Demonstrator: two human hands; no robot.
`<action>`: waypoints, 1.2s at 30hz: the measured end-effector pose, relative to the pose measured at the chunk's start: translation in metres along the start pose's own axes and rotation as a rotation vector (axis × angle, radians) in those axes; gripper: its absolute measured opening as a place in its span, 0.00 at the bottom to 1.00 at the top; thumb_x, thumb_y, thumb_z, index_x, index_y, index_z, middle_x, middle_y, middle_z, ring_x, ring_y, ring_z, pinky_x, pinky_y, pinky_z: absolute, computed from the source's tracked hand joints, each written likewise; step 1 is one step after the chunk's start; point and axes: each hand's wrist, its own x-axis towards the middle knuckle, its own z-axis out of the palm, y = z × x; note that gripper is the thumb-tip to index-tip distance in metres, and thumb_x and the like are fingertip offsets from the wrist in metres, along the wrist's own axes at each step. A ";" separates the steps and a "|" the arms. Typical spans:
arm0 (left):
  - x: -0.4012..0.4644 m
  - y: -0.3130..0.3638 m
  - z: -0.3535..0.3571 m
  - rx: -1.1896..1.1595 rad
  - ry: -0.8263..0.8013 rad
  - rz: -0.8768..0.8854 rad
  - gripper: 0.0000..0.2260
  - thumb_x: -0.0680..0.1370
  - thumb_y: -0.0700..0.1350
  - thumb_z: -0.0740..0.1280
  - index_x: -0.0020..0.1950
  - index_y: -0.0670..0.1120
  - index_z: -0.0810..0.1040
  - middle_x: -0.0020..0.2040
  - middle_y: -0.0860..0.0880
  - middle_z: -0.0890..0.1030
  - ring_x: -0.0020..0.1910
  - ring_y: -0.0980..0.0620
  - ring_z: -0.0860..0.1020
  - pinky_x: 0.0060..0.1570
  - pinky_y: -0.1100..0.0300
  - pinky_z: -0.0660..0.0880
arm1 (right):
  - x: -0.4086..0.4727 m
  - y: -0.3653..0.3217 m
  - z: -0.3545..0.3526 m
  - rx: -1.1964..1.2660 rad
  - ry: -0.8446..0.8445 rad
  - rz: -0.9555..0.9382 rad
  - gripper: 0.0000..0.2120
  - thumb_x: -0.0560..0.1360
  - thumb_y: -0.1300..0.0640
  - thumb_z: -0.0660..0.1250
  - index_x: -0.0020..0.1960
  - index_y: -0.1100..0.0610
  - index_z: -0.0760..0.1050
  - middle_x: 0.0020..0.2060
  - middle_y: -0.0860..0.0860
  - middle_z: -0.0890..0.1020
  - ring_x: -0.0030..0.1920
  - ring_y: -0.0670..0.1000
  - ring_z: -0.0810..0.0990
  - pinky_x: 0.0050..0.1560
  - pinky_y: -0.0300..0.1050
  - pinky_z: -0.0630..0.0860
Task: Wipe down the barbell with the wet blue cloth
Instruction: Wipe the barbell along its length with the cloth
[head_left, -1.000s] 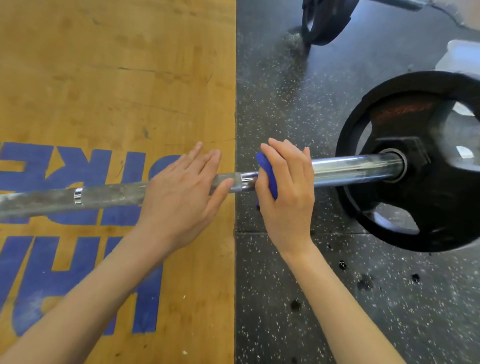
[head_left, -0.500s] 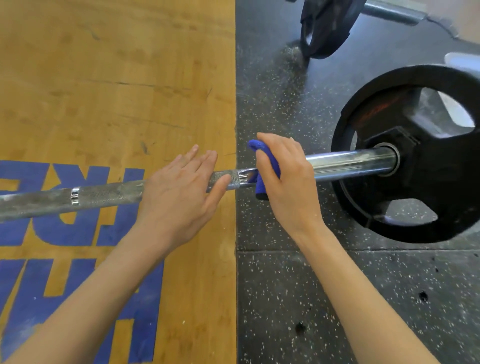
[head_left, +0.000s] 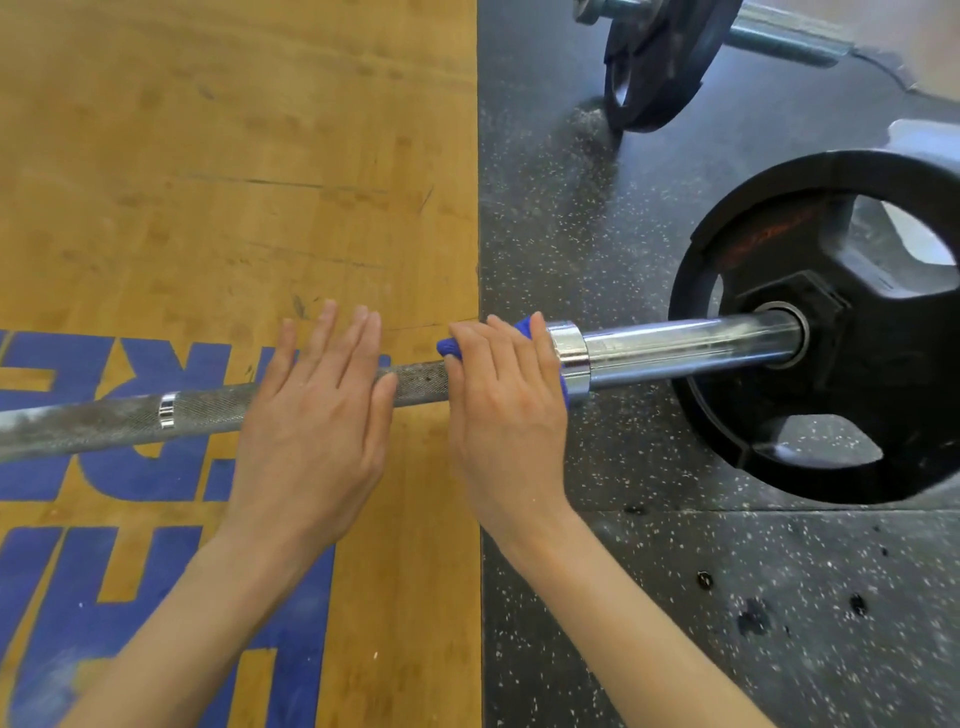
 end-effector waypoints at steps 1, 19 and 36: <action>-0.001 0.000 0.001 -0.009 0.011 -0.005 0.25 0.85 0.49 0.49 0.74 0.33 0.70 0.71 0.37 0.75 0.75 0.37 0.69 0.76 0.47 0.52 | -0.001 -0.004 0.002 0.031 -0.006 0.028 0.13 0.83 0.58 0.58 0.59 0.60 0.79 0.53 0.52 0.83 0.62 0.56 0.79 0.76 0.56 0.60; -0.017 0.011 0.000 -0.091 0.033 -0.045 0.22 0.85 0.47 0.51 0.71 0.37 0.75 0.66 0.40 0.80 0.70 0.40 0.75 0.74 0.49 0.60 | -0.010 -0.009 -0.014 0.069 -0.171 0.135 0.20 0.85 0.52 0.50 0.53 0.57 0.79 0.50 0.51 0.82 0.58 0.55 0.78 0.75 0.53 0.61; -0.062 0.027 -0.007 -0.110 0.020 -0.027 0.22 0.85 0.47 0.52 0.76 0.38 0.69 0.75 0.42 0.72 0.76 0.43 0.69 0.76 0.46 0.61 | -0.036 -0.016 -0.047 -0.052 -0.346 0.141 0.20 0.85 0.49 0.48 0.47 0.54 0.75 0.41 0.48 0.76 0.46 0.51 0.71 0.67 0.52 0.67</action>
